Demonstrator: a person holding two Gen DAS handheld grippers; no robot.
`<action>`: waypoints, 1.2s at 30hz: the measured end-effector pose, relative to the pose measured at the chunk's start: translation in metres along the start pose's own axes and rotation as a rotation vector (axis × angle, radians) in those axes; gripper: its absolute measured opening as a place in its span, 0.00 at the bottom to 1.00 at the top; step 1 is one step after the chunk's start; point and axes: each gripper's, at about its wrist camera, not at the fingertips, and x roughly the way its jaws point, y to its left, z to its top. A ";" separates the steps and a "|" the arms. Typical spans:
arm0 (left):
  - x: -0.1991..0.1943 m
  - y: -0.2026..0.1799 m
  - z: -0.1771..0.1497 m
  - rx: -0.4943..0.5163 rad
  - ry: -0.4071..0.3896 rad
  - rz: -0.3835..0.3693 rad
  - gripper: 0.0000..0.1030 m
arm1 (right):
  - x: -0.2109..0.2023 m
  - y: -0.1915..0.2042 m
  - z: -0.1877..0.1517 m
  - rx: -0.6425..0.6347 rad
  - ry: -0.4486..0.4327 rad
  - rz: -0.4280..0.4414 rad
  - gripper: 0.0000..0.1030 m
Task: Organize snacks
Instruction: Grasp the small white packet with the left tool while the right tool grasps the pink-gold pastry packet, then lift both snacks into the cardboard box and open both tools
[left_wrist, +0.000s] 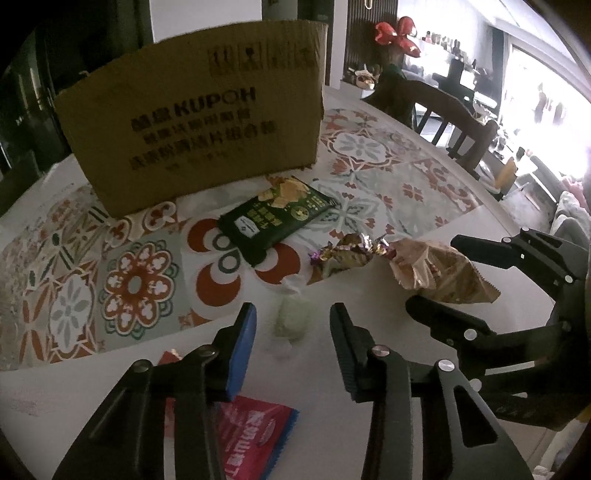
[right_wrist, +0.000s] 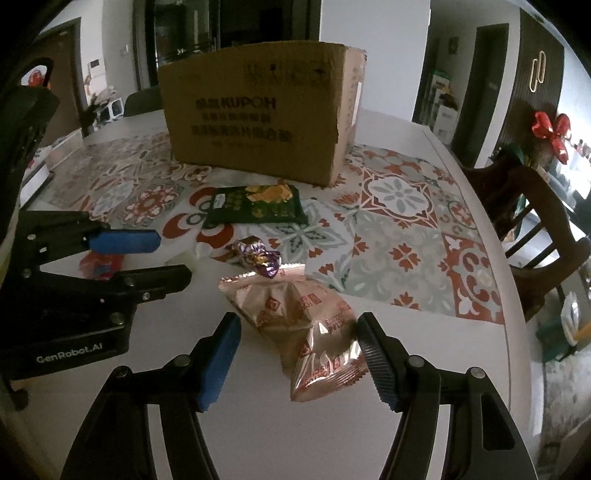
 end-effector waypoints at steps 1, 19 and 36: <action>0.001 0.000 0.000 -0.004 0.003 -0.003 0.37 | 0.001 0.000 0.000 -0.001 0.001 -0.005 0.64; -0.009 0.001 0.002 -0.017 -0.018 -0.020 0.19 | -0.012 0.005 0.000 0.000 -0.031 -0.040 0.44; -0.075 0.010 -0.007 -0.054 -0.154 -0.023 0.19 | -0.062 0.037 0.012 -0.063 -0.115 -0.092 0.44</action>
